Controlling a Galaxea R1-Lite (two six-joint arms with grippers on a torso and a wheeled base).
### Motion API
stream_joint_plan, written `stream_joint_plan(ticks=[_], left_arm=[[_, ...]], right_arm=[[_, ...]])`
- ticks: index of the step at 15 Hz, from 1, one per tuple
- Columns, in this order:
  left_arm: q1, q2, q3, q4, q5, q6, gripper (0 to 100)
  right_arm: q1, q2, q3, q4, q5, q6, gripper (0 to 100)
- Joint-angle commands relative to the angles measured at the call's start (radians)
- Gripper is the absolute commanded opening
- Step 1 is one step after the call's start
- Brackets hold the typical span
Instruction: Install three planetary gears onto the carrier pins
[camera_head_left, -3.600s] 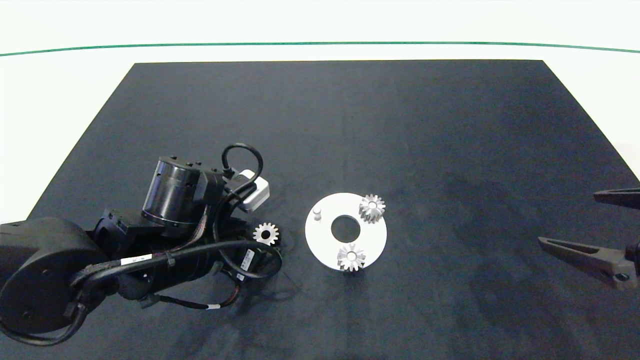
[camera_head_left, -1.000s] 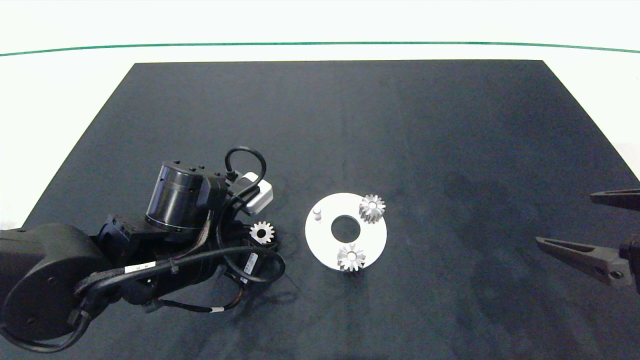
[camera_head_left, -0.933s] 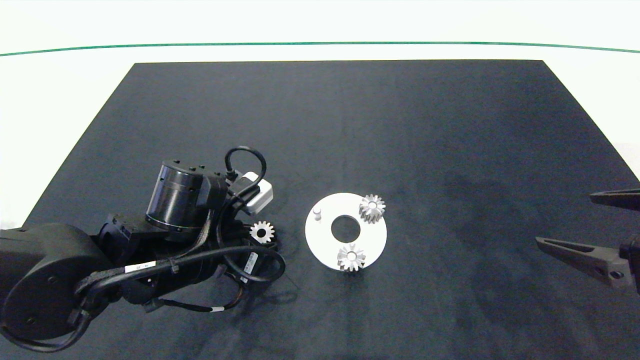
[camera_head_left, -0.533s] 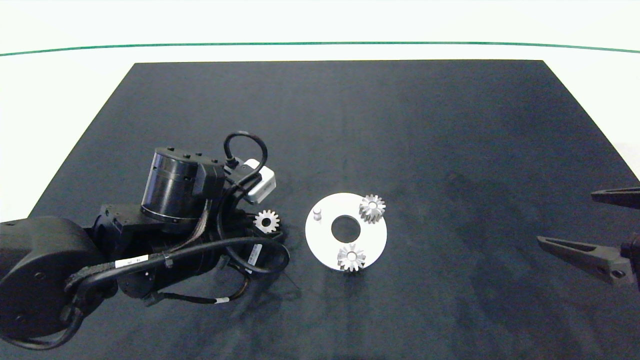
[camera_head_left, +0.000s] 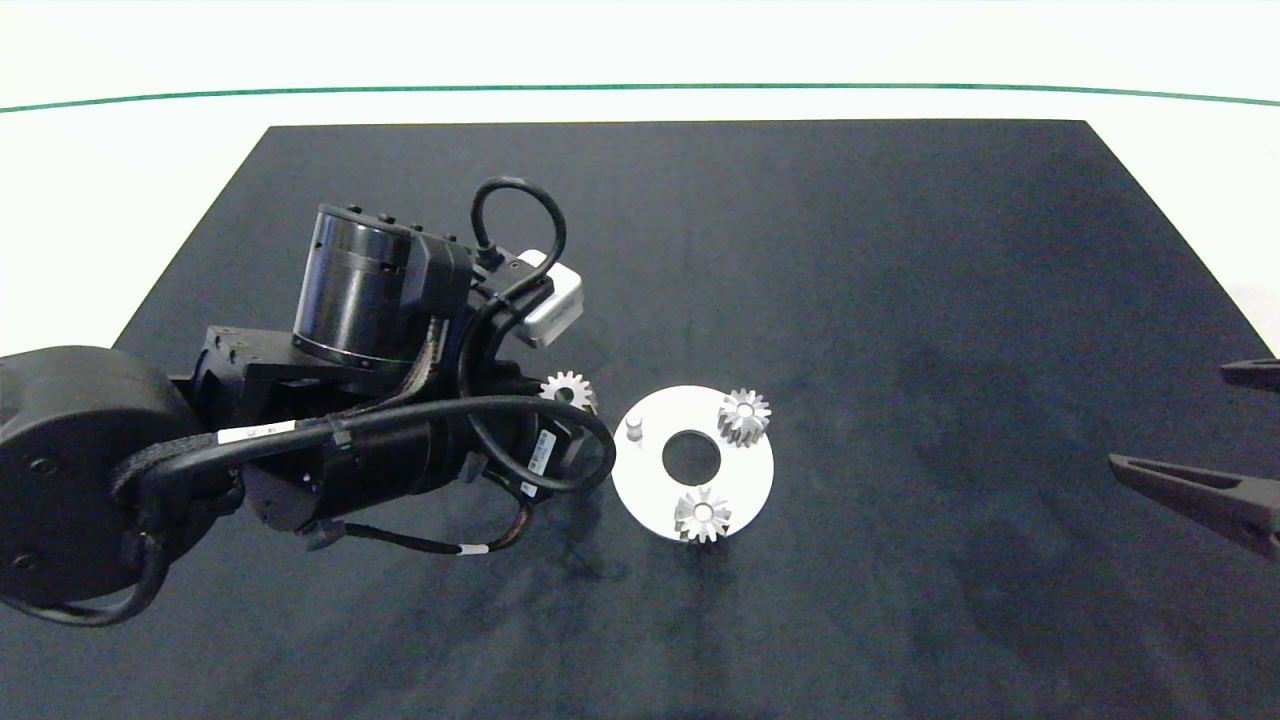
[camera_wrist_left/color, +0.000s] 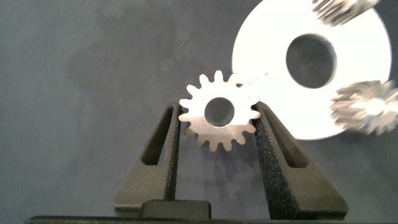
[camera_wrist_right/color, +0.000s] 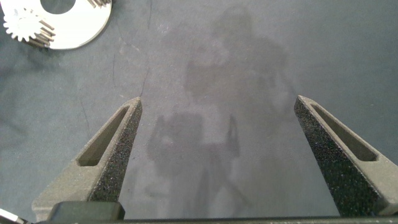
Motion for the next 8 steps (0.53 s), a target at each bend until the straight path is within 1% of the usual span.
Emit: stream_joint_plan(ticks=[1,3,6,8], left_arm=[[-0.038,0.041,-0.043,0.000,0.002,-0.001,0],[-0.080,0.062,-0.065,0.000,0.002,-0.001,0],[-0.101,0.091,-0.077,-0.002,0.015,-0.001,0],[-0.100,0.101,-0.078,-0.002,0.039,0.004,0]], right_arm=[[0.001,-0.037,-0.011,0.002,0.005,-0.003,100],[0.001,-0.054,-0.017,0.002,0.015,-0.003,100],[0.001,-0.060,-0.020,0.005,0.015,-0.003,100],[0.001,-0.060,-0.020,0.005,0.015,-0.003,100]])
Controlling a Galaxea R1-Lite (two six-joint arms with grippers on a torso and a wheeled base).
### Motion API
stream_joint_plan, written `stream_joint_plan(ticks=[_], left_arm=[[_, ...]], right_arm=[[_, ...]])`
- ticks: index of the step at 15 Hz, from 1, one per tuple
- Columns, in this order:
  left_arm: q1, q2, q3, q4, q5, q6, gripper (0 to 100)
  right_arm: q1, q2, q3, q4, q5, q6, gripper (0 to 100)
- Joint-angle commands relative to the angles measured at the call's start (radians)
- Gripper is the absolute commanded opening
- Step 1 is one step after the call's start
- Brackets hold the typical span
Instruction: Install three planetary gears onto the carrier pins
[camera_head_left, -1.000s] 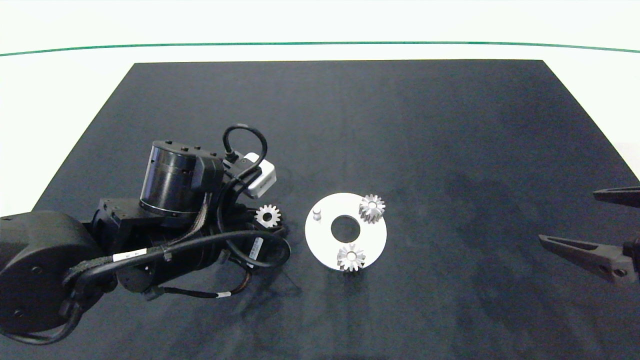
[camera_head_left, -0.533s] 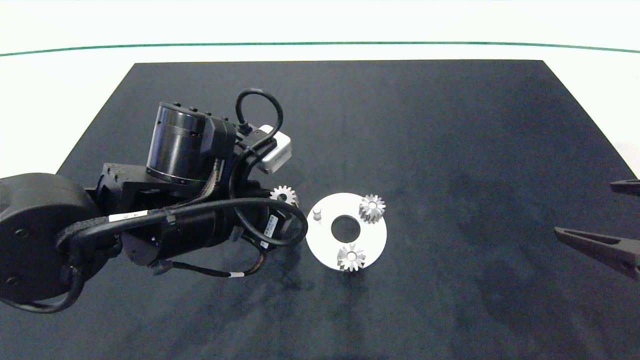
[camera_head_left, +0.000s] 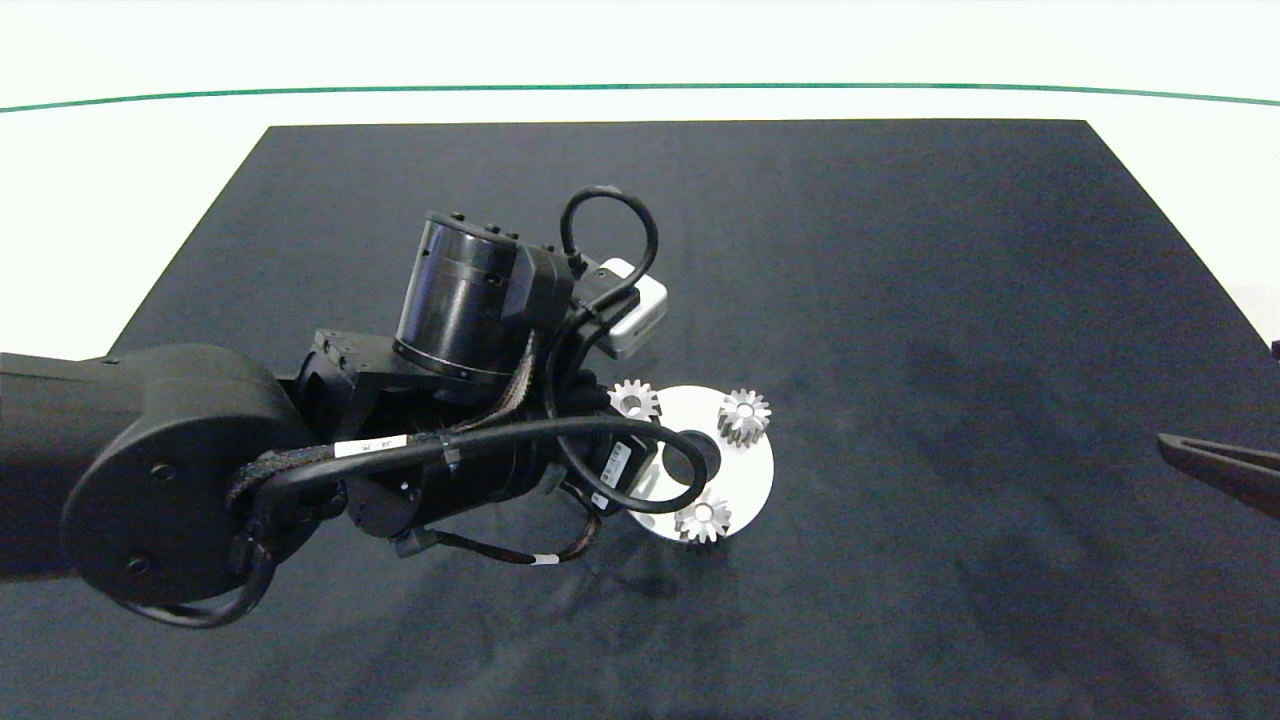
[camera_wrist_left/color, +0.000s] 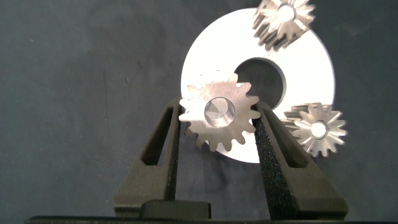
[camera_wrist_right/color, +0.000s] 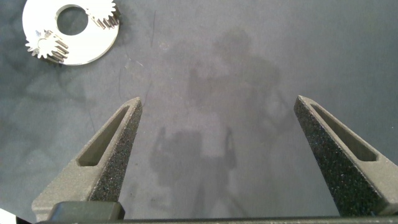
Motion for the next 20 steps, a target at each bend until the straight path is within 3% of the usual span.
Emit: stream_joint_plan(ticks=[1,20], left_arm=[[-0.002,0.028,-0.008,-0.002,0.022,0.005,0],[0.016,0.065,-0.028,-0.003,0.028,0.016,0]], right_arm=[[0.001,-0.005,0.000,0.002,0.001,-0.002,100],[0.004,-0.005,0.007,0.005,0.001,-0.004,100]])
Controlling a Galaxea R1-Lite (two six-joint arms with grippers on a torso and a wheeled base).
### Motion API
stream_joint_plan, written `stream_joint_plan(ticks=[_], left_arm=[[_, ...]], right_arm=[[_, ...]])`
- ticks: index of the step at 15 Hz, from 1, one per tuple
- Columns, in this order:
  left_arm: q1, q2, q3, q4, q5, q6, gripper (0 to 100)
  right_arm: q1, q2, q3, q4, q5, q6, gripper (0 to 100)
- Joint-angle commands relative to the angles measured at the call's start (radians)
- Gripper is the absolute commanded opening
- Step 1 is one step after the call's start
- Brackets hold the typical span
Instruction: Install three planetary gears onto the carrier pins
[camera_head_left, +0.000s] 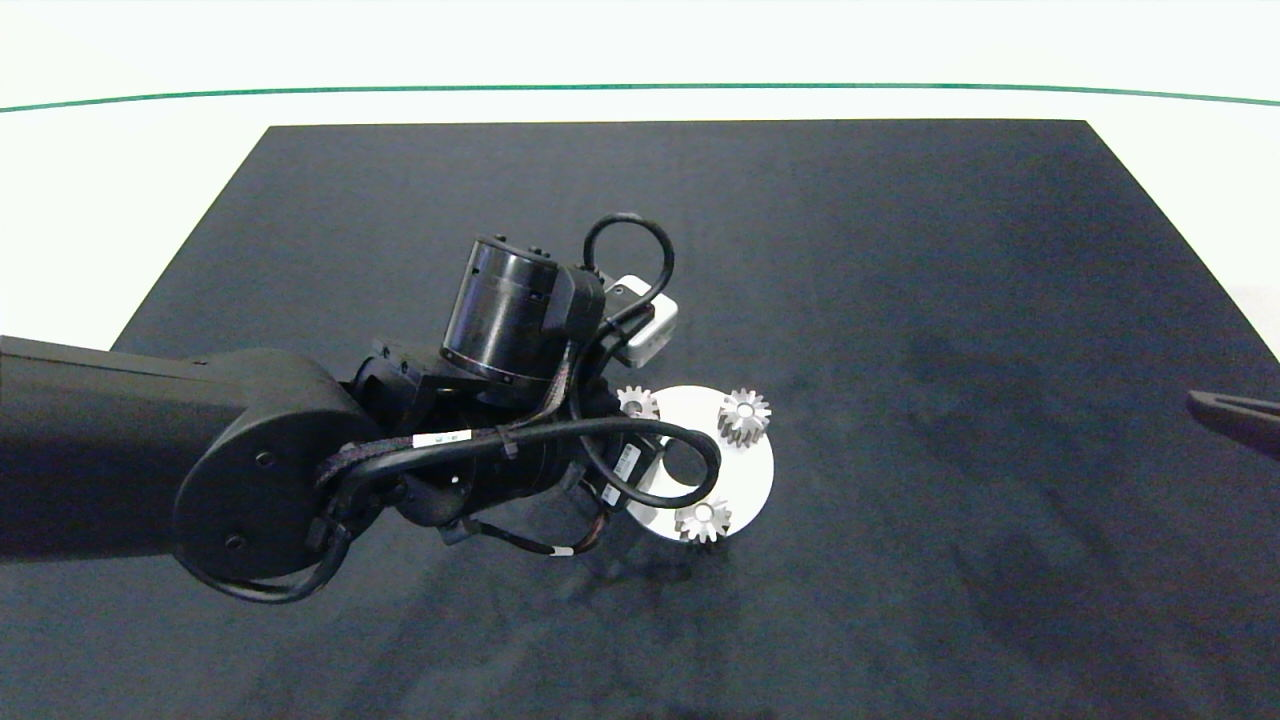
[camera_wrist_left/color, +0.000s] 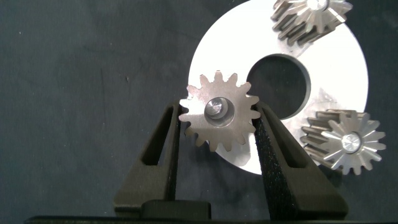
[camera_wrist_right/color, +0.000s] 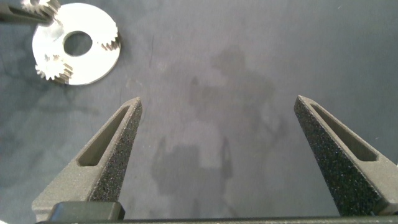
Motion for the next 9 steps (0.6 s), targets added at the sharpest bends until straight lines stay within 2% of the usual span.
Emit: stream_joint_plan(ticks=[1,9], left_arm=[[0.003,0.000,0.004,-0.001,0.003,0.004,0],[0.008,0.005,0.009,-0.002,0.003,0.009,0]], right_arm=[[0.001,0.000,0.043,0.002,-0.001,-0.002,100],[0.003,0.003,0.048,0.001,-0.001,-0.002,100]])
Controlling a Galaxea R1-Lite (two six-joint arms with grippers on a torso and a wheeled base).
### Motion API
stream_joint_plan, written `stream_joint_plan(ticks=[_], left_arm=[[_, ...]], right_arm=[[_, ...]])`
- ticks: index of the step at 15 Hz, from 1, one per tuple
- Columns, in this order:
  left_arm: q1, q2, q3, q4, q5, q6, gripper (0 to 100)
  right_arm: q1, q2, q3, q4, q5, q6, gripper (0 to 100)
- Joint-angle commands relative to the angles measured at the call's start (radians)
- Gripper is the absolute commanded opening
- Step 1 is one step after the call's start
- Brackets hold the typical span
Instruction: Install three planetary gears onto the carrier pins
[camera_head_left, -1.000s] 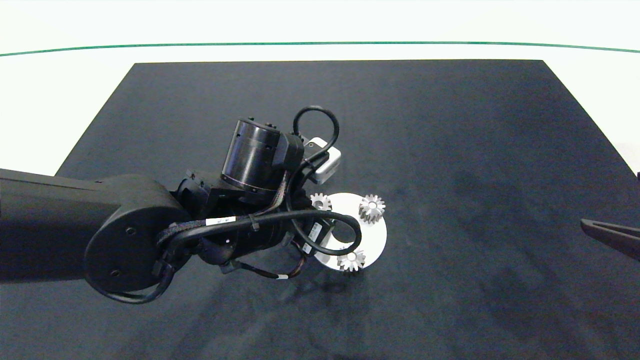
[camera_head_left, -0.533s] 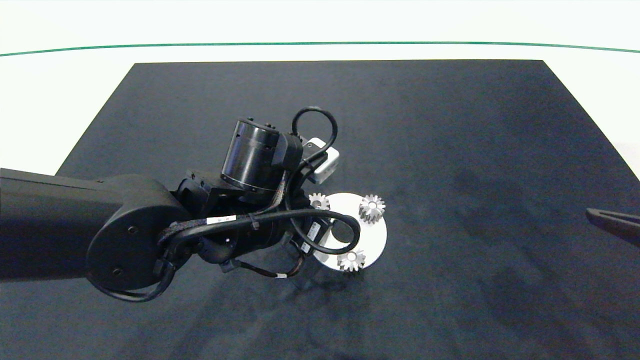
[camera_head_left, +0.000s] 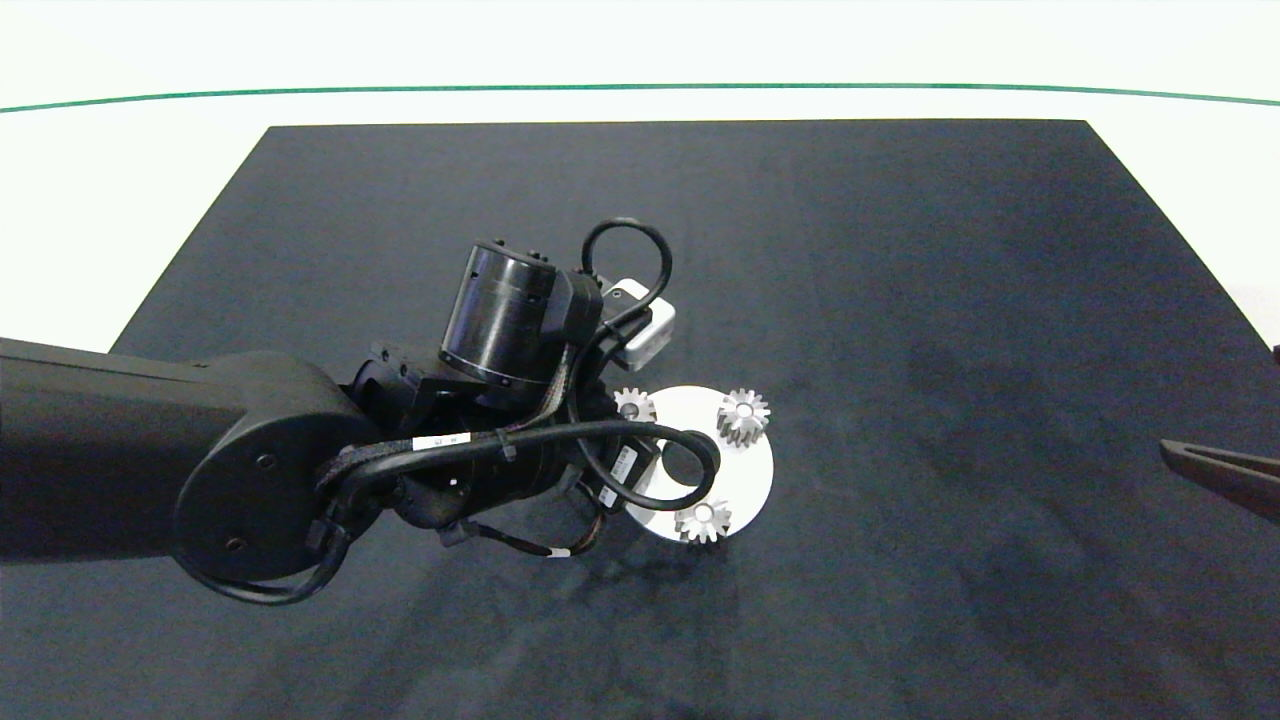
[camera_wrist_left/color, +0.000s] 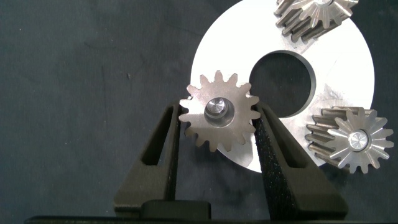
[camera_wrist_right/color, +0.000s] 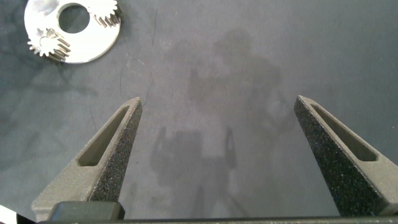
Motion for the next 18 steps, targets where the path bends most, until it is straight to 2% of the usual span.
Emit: stream_joint_plan(ticks=[1,7,11,14,15,18], left_arm=[[0.001,0.005,0.002,-0.001,0.001,0.006,0],[0.010,0.004,0.002,-0.001,0.001,0.013,0],[0.011,0.007,-0.003,-0.002,0.001,0.039,0],[0.011,0.008,-0.003,-0.001,0.001,0.039,0],[0.013,0.008,-0.003,-0.001,0.001,0.039,100],[0.014,0.007,0.000,-0.001,0.001,0.050,100]], right_arm=[[0.002,0.003,0.004,0.001,-0.001,-0.002,100],[0.002,0.005,0.007,0.001,-0.001,-0.002,100],[0.002,0.005,0.007,0.001,-0.001,-0.002,100],[0.002,0.006,0.007,0.001,-0.001,-0.002,100],[0.002,0.006,0.007,0.001,-0.001,-0.002,100],[0.002,0.006,0.007,0.001,-0.001,-0.002,100]])
